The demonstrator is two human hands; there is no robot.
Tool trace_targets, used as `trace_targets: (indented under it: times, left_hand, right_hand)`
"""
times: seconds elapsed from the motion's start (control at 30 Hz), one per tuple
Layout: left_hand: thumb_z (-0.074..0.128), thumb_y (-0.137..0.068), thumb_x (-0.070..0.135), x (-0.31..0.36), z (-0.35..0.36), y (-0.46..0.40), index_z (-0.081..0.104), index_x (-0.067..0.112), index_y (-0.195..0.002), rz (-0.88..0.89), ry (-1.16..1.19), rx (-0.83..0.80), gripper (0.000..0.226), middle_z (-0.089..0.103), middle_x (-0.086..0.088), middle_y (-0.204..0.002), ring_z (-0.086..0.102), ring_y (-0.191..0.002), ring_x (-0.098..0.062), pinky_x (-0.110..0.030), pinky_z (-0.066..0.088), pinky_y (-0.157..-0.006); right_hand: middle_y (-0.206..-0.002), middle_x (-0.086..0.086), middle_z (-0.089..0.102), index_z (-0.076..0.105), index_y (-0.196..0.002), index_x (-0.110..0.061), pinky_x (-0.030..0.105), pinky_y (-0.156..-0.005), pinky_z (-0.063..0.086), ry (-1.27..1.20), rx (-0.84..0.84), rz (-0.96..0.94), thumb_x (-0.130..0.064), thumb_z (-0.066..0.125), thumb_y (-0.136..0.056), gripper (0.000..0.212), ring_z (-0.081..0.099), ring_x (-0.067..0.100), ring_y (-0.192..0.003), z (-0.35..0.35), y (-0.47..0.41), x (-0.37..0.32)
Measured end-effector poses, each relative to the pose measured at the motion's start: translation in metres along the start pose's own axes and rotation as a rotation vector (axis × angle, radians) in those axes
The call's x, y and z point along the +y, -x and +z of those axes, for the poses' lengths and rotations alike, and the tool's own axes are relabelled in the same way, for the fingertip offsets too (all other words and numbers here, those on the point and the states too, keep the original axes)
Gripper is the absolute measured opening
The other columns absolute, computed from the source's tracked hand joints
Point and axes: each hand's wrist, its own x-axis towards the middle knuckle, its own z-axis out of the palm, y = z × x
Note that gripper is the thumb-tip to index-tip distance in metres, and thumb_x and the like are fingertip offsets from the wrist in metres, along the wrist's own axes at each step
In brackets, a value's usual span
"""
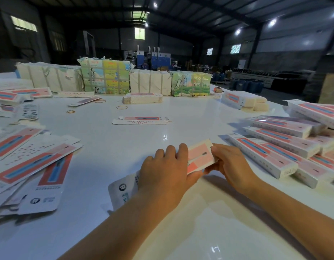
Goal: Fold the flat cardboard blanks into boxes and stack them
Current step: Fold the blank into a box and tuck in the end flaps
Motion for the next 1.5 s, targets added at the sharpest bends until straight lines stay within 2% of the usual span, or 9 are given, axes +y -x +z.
trace_targets:
  times: [0.13,0.37,0.5,0.63,0.9,1.07,1.2,1.37,1.5]
  left_hand:
    - [0.019,-0.087,0.068,0.0,0.0,0.001,0.016,0.021,-0.139,0.004,-0.02,0.01,0.071,0.046,-0.002,-0.119,0.048,-0.102,-0.021,-0.029,0.028,-0.07]
    - [0.021,-0.09,0.063,0.003,-0.005,0.002,0.017,0.018,-0.142,0.003,-0.028,-0.01,0.069,0.047,-0.003,-0.121,0.05,-0.106,-0.023,-0.03,0.036,-0.072]
    - [0.017,-0.08,0.063,-0.001,-0.016,0.001,0.047,0.014,-0.132,-0.05,-0.054,0.02,0.077,0.062,-0.004,-0.098,0.062,-0.084,-0.023,-0.028,0.045,-0.059]
    - [0.008,-0.081,0.069,-0.007,-0.013,0.001,0.022,0.022,-0.14,-0.015,-0.057,0.037,0.076,0.051,0.001,-0.115,0.054,-0.101,-0.019,-0.026,0.034,-0.065]
    - [0.056,-0.076,0.064,-0.027,-0.013,0.004,0.068,0.008,-0.103,0.205,0.1,0.16,0.064,0.065,-0.006,-0.07,0.061,-0.051,-0.022,-0.024,0.044,-0.037]
    - [0.025,-0.086,0.067,-0.032,0.001,0.004,0.068,0.006,-0.093,0.236,0.165,0.205,0.075,0.067,-0.007,-0.076,0.063,-0.062,-0.026,-0.037,0.054,-0.052]
    - [0.041,-0.081,0.05,-0.032,0.003,0.0,0.066,0.005,-0.108,0.144,0.163,0.355,0.058,0.065,-0.017,-0.106,0.055,-0.097,-0.038,-0.053,0.046,-0.081]
    - [0.041,-0.081,0.049,-0.018,0.023,-0.004,0.052,0.029,-0.096,0.258,0.401,0.283,0.027,0.068,-0.006,-0.085,0.046,-0.088,-0.021,-0.052,0.052,-0.061]
    - [0.042,-0.068,0.04,-0.013,0.033,-0.006,0.071,0.025,-0.075,0.286,0.371,0.156,0.033,0.067,0.007,-0.077,0.045,-0.081,-0.011,-0.038,0.052,-0.048]
  right_hand:
    - [-0.071,0.008,0.068,0.065,-0.084,0.002,0.034,-0.063,0.053,0.215,0.015,-0.139,-0.012,0.037,-0.096,0.034,0.062,0.023,-0.064,0.001,0.006,0.002]
    - [-0.084,-0.036,0.063,0.054,-0.094,-0.042,0.006,-0.068,0.044,0.549,-0.059,-0.289,-0.033,0.049,-0.096,0.011,0.061,-0.006,-0.084,0.011,0.016,-0.003]
    - [-0.096,-0.019,0.068,0.056,-0.112,-0.038,0.011,-0.068,0.048,0.416,-0.103,-0.236,-0.032,0.049,-0.095,0.019,0.063,0.005,-0.087,0.007,0.014,-0.008]
    - [-0.103,-0.016,0.065,0.057,-0.114,-0.039,0.016,-0.071,0.046,0.515,-0.01,-0.304,-0.032,0.053,-0.093,0.022,0.06,0.006,-0.087,0.006,0.014,-0.004]
    - [-0.155,0.0,0.02,0.019,-0.147,-0.019,0.028,-0.116,0.019,0.861,-0.239,-0.643,-0.04,0.048,-0.089,0.068,0.021,0.016,-0.14,0.001,0.013,-0.005]
    - [-0.127,0.015,0.055,0.043,-0.14,-0.006,0.039,-0.088,0.043,1.112,-0.332,-0.772,-0.027,0.064,-0.087,0.061,0.052,0.031,-0.106,0.003,0.011,-0.003]
    - [-0.114,0.018,0.056,0.048,-0.138,-0.013,0.041,-0.078,0.044,1.208,-0.091,-0.679,-0.026,0.06,-0.09,0.051,0.05,0.034,-0.094,-0.032,-0.009,-0.013]
    - [-0.135,0.012,0.046,0.053,-0.13,-0.024,0.042,-0.091,0.042,1.332,0.447,-0.337,-0.021,0.055,-0.09,0.04,0.046,0.035,-0.113,-0.149,-0.056,-0.033]
    - [-0.143,0.007,0.04,0.041,-0.138,-0.032,0.047,-0.102,0.033,1.722,0.452,0.224,-0.028,0.042,-0.095,0.043,0.035,0.031,-0.129,-0.255,-0.046,-0.012]
